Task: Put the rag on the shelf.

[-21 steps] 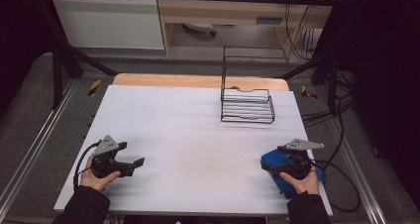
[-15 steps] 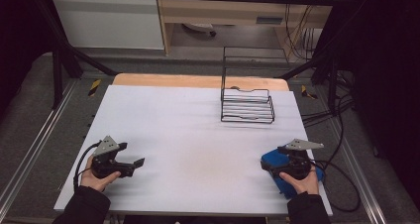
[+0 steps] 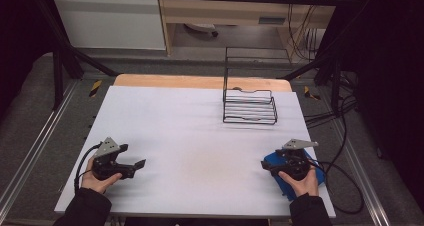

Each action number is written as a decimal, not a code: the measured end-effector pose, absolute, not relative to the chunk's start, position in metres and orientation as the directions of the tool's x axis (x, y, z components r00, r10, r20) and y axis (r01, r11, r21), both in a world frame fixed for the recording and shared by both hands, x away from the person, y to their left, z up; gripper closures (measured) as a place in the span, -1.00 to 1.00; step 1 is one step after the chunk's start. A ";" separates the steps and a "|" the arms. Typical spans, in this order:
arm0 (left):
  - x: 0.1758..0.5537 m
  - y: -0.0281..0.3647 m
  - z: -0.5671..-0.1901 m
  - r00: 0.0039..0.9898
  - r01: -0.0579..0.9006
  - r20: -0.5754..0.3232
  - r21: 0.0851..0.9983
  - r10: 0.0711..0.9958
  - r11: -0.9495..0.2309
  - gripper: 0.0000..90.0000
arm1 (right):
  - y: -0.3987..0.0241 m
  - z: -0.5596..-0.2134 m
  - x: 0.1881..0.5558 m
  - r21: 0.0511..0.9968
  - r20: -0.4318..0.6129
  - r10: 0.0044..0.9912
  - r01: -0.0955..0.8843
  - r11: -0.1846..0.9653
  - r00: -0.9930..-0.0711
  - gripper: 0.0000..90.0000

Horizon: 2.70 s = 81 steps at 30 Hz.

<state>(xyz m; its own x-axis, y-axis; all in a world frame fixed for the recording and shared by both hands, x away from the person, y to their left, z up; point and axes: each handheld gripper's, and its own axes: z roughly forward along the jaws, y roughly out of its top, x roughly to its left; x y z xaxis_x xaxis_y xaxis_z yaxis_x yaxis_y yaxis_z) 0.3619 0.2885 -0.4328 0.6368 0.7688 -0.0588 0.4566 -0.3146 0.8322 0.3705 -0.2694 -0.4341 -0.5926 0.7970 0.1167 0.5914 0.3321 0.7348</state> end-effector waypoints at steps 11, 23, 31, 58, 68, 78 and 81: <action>0.362 0.288 -0.433 0.640 0.457 -0.048 0.827 0.767 -0.329 -0.79 | -0.261 -0.444 0.375 0.692 0.024 0.813 0.596 0.407 -0.582 0.35; 0.361 0.289 -0.432 0.635 0.460 -0.050 0.827 0.771 -0.325 -0.78 | -0.252 -0.449 0.370 0.683 -0.103 0.814 0.554 0.476 -0.572 0.61; 0.362 0.290 -0.432 0.631 0.462 -0.051 0.826 0.774 -0.322 -0.77 | -0.254 -0.447 0.373 0.678 -0.092 0.827 0.573 0.460 -0.555 0.85; 0.362 0.290 -0.433 0.621 0.462 -0.045 0.828 0.782 -0.319 -0.76 | -0.212 -0.419 0.383 0.762 0.105 0.787 0.558 0.329 -0.608 0.88; 0.362 0.291 -0.432 0.619 0.460 -0.044 0.829 0.785 -0.317 -0.77 | -0.182 -0.422 0.401 0.746 0.133 0.768 0.574 0.339 -0.627 0.88; 0.362 0.291 -0.432 0.619 0.457 -0.042 0.831 0.784 -0.317 -0.77 | -0.152 -0.435 0.424 0.734 0.144 0.775 0.592 0.333 -0.615 0.88; 0.362 0.291 -0.432 0.619 0.457 -0.043 0.832 0.784 -0.315 -0.77 | -0.146 -0.441 0.429 0.728 0.128 0.778 0.591 0.347 -0.616 0.87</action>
